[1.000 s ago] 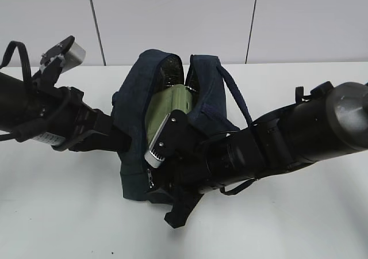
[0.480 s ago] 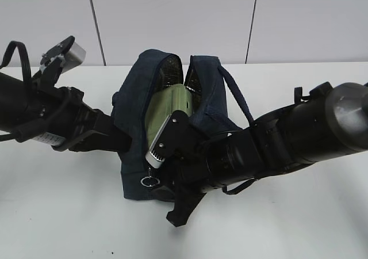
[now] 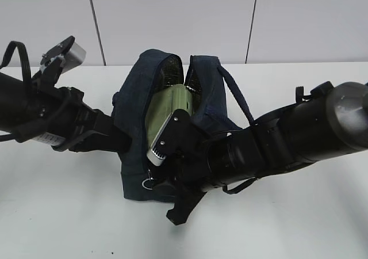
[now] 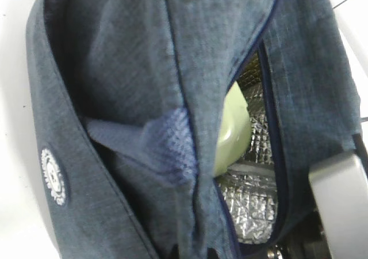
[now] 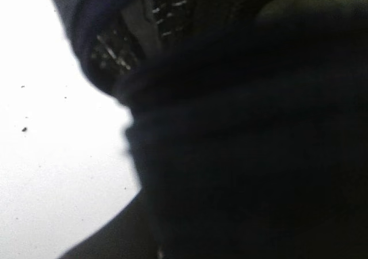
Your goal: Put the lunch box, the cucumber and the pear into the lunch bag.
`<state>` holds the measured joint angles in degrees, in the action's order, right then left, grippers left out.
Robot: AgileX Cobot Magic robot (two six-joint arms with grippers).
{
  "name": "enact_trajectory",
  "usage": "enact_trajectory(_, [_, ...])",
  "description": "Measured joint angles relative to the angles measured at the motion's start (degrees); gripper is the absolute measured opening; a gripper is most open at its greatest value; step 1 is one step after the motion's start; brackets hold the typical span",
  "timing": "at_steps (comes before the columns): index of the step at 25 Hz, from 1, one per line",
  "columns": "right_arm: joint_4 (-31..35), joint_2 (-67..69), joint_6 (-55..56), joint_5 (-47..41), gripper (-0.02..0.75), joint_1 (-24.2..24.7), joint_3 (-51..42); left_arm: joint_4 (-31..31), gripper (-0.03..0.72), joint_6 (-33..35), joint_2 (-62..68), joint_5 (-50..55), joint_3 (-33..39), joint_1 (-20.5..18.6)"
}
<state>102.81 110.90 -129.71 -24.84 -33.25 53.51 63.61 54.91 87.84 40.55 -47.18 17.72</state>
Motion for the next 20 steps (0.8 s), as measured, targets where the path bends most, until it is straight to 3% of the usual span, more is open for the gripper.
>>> enact_trajectory(4, [0.0,0.0,0.1,-3.1,0.098,0.0,0.0,0.0,-0.012,0.0,0.0,0.0,0.0,0.0])
enact_trajectory(11, [0.0,0.0,0.3,-4.7,0.221,0.0,0.0,0.0,-0.012,0.0,0.0,0.0,0.0,0.0])
enact_trajectory(16, [0.0,0.1,0.3,-4.9,0.228,0.0,0.0,0.0,-0.012,0.0,0.0,0.0,0.0,0.0])
enact_trajectory(20, [0.0,0.1,0.3,-4.4,0.139,0.0,0.0,0.0,-0.012,0.0,0.0,0.0,0.0,0.0])
